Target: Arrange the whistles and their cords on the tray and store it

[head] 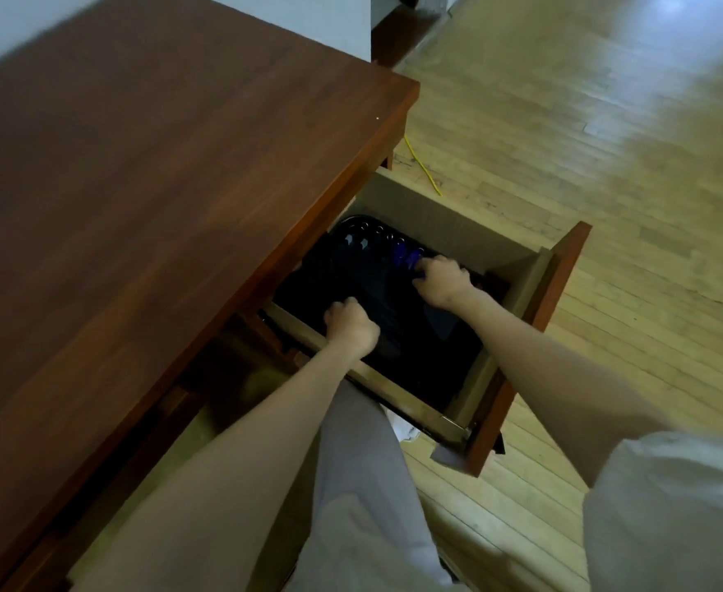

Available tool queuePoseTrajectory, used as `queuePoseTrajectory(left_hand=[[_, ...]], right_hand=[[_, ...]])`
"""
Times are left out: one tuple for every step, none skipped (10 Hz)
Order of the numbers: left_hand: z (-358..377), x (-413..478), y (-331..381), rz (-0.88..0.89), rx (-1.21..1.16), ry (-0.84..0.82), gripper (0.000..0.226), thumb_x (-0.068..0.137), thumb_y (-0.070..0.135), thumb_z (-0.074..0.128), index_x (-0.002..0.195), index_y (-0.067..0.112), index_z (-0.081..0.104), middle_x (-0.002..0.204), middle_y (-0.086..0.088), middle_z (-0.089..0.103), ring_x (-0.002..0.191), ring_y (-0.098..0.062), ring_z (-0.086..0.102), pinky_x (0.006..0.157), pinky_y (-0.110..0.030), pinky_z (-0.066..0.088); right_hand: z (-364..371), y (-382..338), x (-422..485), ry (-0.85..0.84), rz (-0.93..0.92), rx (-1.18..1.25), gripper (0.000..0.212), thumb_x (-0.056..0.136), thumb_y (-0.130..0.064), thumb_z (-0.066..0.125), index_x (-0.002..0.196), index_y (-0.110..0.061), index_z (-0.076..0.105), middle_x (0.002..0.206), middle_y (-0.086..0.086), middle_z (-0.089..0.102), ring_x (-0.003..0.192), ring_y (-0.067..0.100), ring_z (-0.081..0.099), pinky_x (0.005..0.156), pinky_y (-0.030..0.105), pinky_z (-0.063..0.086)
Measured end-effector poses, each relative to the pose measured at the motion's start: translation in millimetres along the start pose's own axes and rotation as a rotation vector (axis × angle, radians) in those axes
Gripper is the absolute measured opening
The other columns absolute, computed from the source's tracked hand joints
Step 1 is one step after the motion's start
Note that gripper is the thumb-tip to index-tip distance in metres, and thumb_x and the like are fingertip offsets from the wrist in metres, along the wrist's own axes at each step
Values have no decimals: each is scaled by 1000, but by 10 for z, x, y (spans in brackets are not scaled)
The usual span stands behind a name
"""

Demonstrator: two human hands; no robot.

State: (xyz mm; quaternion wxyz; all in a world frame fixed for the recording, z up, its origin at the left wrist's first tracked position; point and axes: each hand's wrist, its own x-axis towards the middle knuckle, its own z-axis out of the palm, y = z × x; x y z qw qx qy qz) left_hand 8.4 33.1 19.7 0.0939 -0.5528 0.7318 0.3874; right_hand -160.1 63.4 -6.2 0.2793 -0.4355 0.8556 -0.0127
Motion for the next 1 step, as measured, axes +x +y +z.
queuePoseTrajectory(left_hand=[[-148,-278,-43,164,202,15,37,93,17,50,129,7,49,134,-14,47,123,-32,44,101,-41,42]], right_hand=[[8,-181,-389,12,-68,-133,40,95,-32,47,132,-16,50,136,16,46,129,36,39,109,55,26]])
